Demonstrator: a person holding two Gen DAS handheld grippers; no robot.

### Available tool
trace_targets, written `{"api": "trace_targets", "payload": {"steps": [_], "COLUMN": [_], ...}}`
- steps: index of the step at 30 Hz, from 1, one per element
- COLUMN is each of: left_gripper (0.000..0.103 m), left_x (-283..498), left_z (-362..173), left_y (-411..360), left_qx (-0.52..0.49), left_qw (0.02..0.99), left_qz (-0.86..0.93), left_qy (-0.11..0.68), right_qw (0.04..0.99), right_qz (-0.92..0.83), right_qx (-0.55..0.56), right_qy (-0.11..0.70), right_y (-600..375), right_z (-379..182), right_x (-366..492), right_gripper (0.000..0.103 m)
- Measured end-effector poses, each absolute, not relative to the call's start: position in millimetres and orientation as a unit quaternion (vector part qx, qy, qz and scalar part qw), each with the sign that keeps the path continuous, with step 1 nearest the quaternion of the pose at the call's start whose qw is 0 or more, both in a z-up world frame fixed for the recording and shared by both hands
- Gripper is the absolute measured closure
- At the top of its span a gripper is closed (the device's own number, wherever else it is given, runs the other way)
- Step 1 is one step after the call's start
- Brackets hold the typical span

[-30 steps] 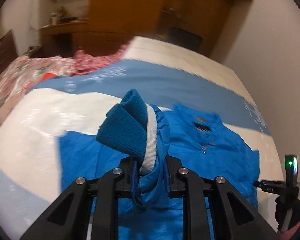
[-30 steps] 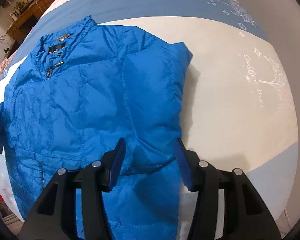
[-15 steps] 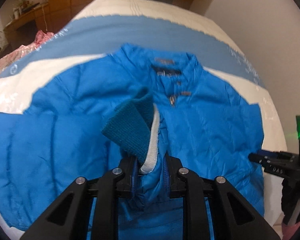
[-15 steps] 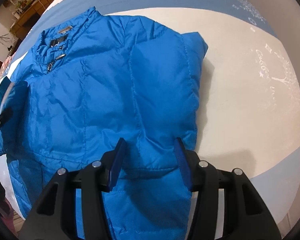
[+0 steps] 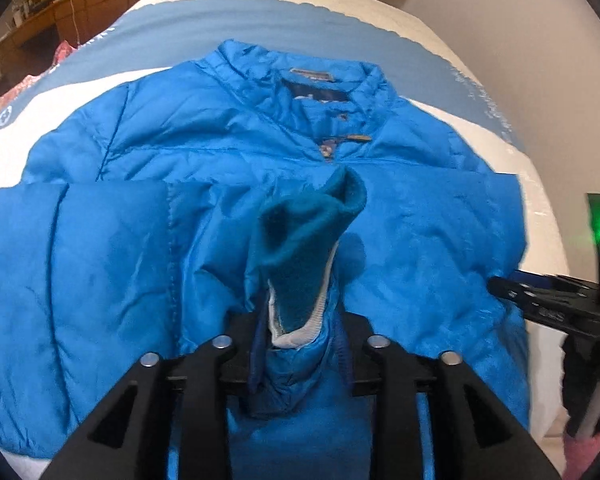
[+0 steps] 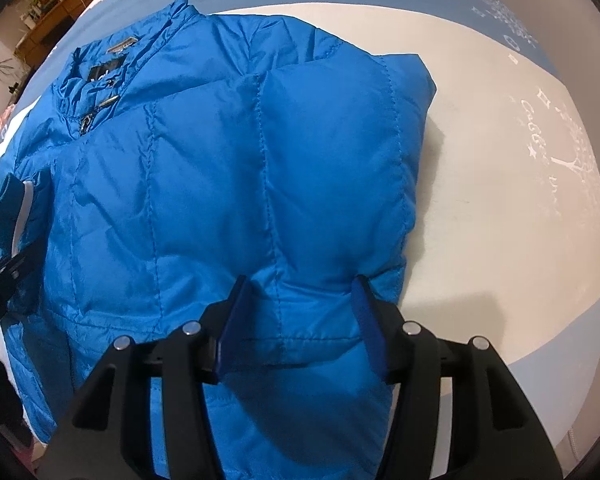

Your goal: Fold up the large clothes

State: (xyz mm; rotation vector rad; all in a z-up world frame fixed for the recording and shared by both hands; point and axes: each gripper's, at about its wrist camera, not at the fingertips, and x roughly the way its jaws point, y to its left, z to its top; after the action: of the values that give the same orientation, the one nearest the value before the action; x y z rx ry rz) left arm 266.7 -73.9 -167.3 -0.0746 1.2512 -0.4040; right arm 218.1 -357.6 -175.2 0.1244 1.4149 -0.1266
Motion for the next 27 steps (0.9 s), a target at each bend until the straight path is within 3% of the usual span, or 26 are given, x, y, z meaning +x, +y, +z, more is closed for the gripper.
{"api": "trace_targets", "payload": {"steps": [2, 3, 8, 10, 20, 27], "left_gripper": [0.062, 0.055, 0.053, 0.053, 0.054, 0.053], "left_x": [257, 248, 240, 252, 268, 271], "left_z": [-150, -137, -103, -110, -159, -164], "left_y": [-67, -59, -9, 12, 38, 36], "left_qx": [-0.044, -0.054, -0.048, -0.023, -0.023, -0.031], "left_qw": [0.793, 0.794, 0.825, 0.829, 0.814, 0.812], "left_qz": [-0.204, -0.222, -0.186, -0.142, -0.107, -0.104], "left_qy": [0.573, 0.564, 0.532, 0.54, 0.571, 0.573], "right_qw": [0.762, 0.767, 0.777, 0.77, 0.735, 0.748], "right_qz": [-0.055, -0.049, 0.036, 0.076, 0.126, 0.117], "right_qx": [0.062, 0.063, 0.086, 0.113, 0.085, 0.033], "right_qy": [0.642, 0.637, 0.623, 0.624, 0.661, 0.652], "right_y": [-354, -350, -313, -297, -218, -189], "right_z": [-164, -158, -132, -129, -169, -161], "right_x": [217, 217, 222, 231, 268, 274], "right_gripper": [0.05, 0.051, 0.049, 0.043, 0.043, 0.056]}}
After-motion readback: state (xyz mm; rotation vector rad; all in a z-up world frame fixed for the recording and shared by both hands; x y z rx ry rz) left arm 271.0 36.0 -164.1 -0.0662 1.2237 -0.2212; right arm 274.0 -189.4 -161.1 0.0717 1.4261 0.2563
